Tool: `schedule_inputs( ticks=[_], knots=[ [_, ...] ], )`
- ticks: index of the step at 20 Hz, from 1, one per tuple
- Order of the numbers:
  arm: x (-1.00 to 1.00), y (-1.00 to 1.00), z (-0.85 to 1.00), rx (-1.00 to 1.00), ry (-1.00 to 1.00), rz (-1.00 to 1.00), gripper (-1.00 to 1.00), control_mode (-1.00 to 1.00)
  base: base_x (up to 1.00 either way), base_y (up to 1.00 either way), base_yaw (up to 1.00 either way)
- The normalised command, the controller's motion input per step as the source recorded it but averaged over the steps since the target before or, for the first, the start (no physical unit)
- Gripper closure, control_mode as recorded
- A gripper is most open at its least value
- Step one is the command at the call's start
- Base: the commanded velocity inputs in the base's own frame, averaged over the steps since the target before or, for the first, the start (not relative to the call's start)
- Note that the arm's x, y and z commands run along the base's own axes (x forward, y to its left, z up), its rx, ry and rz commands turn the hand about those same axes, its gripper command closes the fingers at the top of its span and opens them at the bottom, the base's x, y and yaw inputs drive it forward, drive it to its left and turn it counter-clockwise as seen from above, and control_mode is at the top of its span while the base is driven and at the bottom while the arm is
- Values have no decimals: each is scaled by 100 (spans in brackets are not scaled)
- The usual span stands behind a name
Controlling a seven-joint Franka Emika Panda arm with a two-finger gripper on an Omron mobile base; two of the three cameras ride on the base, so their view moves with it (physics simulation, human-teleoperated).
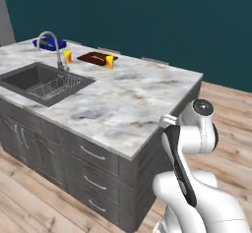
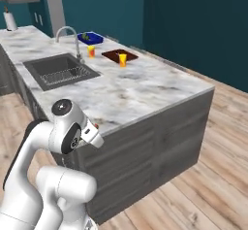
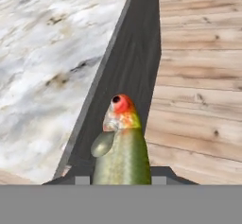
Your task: Gather the potato and avocado from the fridge and place them on a tray on the dining counter. Then gather the fishs from the fridge and place them on the other tray.
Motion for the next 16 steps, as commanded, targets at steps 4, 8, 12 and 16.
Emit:
schedule_inputs(
  ticks=[4,8,12,16],
  knots=[
    [0,0,0,0,0,0,100,100,27,-83,36],
    [0,0,0,0,0,0,100,100,35,-91,38],
    [0,0,0,0,0,0,100,100,25,-99,43],
    [0,0,0,0,0,0,100,100,13,-100,47]
  ],
)
